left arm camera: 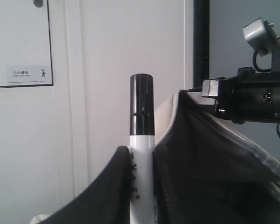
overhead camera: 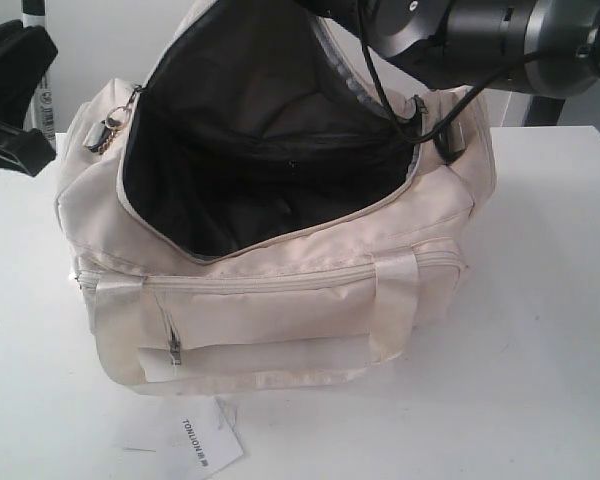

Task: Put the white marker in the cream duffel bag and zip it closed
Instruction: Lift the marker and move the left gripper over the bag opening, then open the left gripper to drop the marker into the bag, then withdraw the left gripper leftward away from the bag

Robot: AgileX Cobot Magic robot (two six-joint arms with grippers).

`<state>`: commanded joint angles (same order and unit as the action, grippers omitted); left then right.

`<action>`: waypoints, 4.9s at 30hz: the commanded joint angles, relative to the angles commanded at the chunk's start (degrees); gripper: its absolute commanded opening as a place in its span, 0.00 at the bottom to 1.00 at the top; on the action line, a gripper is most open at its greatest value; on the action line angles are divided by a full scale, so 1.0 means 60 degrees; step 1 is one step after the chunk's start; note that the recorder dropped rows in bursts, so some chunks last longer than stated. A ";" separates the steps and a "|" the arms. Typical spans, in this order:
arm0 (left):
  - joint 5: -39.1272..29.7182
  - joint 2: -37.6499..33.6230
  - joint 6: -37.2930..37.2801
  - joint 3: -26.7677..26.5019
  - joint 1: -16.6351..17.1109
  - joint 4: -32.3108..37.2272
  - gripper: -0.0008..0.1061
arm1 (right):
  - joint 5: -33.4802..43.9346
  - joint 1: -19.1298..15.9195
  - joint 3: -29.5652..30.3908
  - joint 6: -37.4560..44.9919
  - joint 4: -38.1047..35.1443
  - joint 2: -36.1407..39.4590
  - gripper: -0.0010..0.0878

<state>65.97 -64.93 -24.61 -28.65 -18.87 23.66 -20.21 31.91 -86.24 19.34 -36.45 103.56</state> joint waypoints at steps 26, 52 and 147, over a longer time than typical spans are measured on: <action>0.0042 -0.3065 -0.0186 -0.1907 -0.1526 -0.0327 0.01 | 0.0000 0.0000 0.0000 0.0000 0.0000 0.0000 0.01; -0.0312 -0.3402 0.0101 -0.1887 -0.1526 -0.0642 0.20 | 0.0000 0.0000 0.0000 0.0000 0.0000 0.0000 0.01; -1.5448 -0.3596 0.4355 -0.7572 0.2831 -0.7581 0.51 | 0.0000 0.0000 0.0000 0.0000 0.0017 0.0000 0.01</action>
<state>-26.71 -86.50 1.52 -74.08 -1.88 -21.82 -20.21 31.91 -86.24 19.34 -36.34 103.56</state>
